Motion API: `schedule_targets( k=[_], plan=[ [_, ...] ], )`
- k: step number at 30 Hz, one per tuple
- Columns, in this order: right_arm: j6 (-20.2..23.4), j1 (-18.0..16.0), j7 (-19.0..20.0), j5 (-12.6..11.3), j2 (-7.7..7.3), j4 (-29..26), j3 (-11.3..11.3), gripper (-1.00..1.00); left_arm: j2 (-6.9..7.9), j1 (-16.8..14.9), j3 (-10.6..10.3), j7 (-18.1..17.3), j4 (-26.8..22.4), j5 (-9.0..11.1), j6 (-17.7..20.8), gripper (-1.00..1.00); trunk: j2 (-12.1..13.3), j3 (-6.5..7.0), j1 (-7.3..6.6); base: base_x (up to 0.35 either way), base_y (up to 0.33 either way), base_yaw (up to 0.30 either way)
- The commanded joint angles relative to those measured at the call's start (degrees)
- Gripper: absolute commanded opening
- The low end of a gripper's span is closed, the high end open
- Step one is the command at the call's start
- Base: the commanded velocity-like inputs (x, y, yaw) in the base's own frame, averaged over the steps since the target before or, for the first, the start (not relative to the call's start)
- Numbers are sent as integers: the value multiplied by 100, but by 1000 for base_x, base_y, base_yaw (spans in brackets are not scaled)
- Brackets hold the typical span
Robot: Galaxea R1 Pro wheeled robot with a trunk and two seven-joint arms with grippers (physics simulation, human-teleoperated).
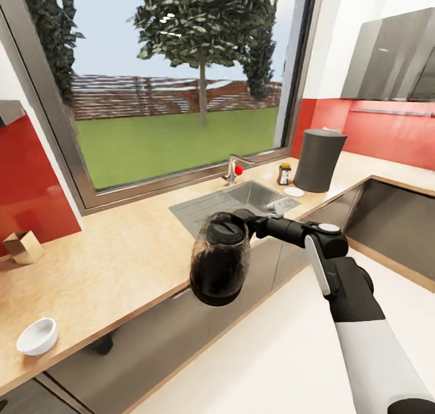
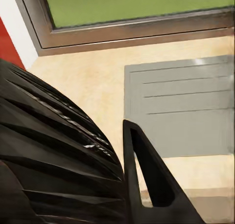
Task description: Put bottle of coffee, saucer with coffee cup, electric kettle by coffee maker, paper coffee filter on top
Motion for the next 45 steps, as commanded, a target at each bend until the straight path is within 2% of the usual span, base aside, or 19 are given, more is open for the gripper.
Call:
schedule_targets(
  k=[1,7,10,28,45],
  plan=[
    [48,10,6,-48,-20,-20,-24,-100,-4,-8,-44,-25,15,62,-30,100,-13,-12,3,0,0,-300],
    [48,46,15,-52,-67,-45,-429,-100,-41,-5,-41,-24,12,58,-44,100,-13,-12,3,0,0,-300],
    [48,55,16,-52,-66,-45,-553,-100,-69,-2,-41,-24,11,60,-51,100,-13,-12,3,0,0,-300],
    [48,61,8,-41,-63,-37,-602,-100,-137,7,-46,-34,23,26,-74,100,-13,-12,3,0,0,-300],
    [43,61,-70,-27,-63,-20,-625,-100,-144,70,-86,-33,55,-31,-2,100,-13,-12,3,1,0,-300]
  ],
)
